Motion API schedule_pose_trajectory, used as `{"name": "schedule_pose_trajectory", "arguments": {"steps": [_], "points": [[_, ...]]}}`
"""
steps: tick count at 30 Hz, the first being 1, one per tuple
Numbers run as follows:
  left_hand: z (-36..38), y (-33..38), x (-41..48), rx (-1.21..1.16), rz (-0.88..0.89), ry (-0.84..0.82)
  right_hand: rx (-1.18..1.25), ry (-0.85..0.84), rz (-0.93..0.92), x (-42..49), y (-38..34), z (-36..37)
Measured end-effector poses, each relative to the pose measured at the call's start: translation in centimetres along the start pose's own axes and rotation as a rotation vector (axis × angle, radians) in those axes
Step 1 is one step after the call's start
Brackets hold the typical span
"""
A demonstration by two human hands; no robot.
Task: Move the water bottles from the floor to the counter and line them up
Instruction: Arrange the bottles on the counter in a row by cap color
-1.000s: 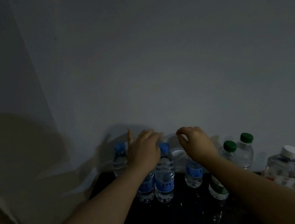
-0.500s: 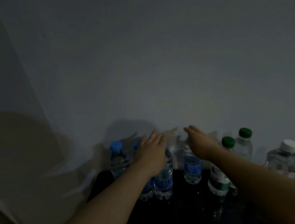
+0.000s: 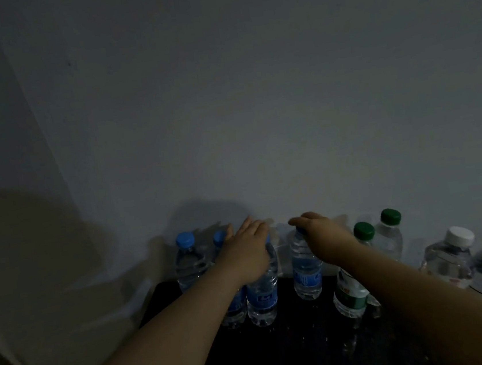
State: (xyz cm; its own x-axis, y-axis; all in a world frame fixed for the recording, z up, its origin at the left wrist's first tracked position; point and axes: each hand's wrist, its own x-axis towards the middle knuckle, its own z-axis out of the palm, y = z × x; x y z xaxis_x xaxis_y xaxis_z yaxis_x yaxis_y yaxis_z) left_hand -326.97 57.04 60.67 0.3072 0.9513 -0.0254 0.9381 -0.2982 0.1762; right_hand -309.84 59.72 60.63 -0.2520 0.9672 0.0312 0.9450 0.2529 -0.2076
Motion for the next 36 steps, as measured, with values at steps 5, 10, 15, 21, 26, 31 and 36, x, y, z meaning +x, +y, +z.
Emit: {"name": "schedule_pose_trajectory", "arguments": {"steps": [5, 10, 15, 21, 26, 31, 36], "points": [[0.0, -0.3, -0.2, 0.018, 0.003, -0.004, -0.008, 0.011, 0.040, 0.0, 0.2, 0.0], [-0.4, -0.4, -0.5, 0.003, 0.020, -0.027, 0.014, 0.029, 0.067, -0.6, 1.0, -0.2], [-0.6, 0.0, -0.5, -0.004, 0.013, -0.048, 0.035, 0.026, 0.052, -1.1, 1.1, -0.4], [-0.7, 0.0, -0.7, 0.063, 0.014, -0.080, -0.023, 0.039, 0.013, -1.8, 0.3, -0.2], [-1.0, 0.4, -0.9, 0.060, 0.004, -0.098, -0.025, 0.068, 0.028, -2.1, -0.1, -0.4], [-1.0, 0.2, -0.9, 0.066, 0.003, -0.108, -0.066, 0.058, 0.041, -1.9, -0.7, -0.6], [-1.3, 0.4, -1.0, 0.068, 0.010, -0.132, 0.000, 0.054, 0.085, -1.9, -0.9, -1.1]]}}
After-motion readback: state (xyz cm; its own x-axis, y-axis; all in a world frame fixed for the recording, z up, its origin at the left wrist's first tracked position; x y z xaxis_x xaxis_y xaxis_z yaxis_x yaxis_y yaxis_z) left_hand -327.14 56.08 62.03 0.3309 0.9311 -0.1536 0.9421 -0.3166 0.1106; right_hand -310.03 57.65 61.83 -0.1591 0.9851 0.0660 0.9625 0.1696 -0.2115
